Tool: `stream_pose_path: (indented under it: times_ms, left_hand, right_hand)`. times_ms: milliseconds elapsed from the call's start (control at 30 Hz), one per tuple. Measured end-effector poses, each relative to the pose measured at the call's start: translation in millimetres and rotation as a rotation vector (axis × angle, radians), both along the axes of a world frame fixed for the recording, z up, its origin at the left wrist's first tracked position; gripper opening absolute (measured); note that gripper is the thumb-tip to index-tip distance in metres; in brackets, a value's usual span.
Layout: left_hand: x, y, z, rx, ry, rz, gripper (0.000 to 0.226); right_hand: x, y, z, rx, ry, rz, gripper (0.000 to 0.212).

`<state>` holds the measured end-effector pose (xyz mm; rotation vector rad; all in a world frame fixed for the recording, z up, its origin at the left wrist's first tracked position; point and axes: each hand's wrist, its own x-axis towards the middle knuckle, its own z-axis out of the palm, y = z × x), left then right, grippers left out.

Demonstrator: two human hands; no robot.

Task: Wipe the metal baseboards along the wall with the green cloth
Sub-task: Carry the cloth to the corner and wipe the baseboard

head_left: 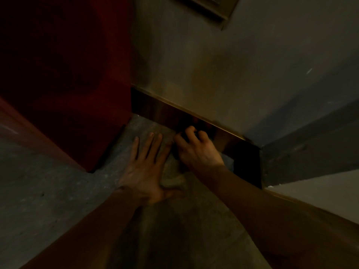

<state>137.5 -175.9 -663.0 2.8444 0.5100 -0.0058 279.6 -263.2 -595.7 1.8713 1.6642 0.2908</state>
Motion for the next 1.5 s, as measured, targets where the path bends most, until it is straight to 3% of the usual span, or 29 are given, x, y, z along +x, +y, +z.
stream_pose_path:
  times_ms: [333,1167,1300,1500]
  left_hand:
    - [0.6,1.1,-0.1,0.002,0.014,0.003,0.129]
    - [-1.9,-8.3,-4.3,0.026,0.008,-0.007,0.127]
    - [5.0,-10.7,-4.9,0.025,-0.011,-0.013,0.125]
    - [3.5,-1.5,-6.4,0.031,-0.029,0.018,0.126]
  right_hand:
    - [6.3,-7.9,0.6,-0.058,0.036,-0.049,0.049]
    - [-1.4,-35.6,2.3,-0.038,0.110,-0.234,0.055]
    - [1.6,-40.7,5.3,-0.009,0.140,-0.283,0.041]
    - [2.2,-30.7,6.6,0.025,0.182,-0.302,0.038]
